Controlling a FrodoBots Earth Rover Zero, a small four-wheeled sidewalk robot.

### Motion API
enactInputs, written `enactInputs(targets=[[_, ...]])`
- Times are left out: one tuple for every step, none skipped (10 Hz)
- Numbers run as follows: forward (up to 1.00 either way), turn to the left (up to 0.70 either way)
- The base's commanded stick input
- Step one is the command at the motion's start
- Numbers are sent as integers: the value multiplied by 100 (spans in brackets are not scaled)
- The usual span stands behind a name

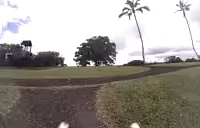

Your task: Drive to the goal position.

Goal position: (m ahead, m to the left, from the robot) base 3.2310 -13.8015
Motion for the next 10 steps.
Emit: enactInputs(targets=[[50, 0], [50, 0], [50, 0], [50, 0], [50, 0], [50, 0], [50, 0], [50, 0], [50, 0], [50, 0]])
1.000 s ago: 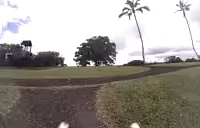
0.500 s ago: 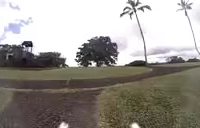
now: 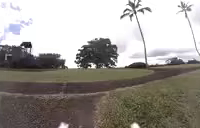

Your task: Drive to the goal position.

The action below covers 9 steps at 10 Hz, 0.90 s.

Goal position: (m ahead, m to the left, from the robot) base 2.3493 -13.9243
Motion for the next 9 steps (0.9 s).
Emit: enactInputs(targets=[[50, 0], [50, 0], [50, 0], [50, 0], [50, 0], [50, 0], [50, 0], [50, -5], [50, -27]])
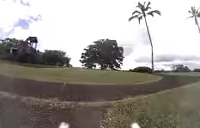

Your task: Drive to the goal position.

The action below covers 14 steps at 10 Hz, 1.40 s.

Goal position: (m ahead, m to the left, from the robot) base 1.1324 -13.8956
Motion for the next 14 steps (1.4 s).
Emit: enactInputs(targets=[[50, -27], [50, -27], [50, -27], [50, -27], [50, -27], [50, -27], [50, -27], [50, -27], [50, -27], [50, -27], [50, -27], [50, -27], [50, -27], [50, -27]])
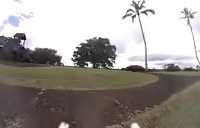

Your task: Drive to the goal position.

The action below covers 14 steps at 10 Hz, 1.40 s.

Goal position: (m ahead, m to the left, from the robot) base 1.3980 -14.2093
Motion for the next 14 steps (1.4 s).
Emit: enactInputs(targets=[[50, -27], [50, -27], [50, -27], [50, -27], [50, -27], [50, -27], [50, -27], [50, -27], [50, -27], [50, -27], [50, -27], [50, -27], [50, -27], [50, -27]])
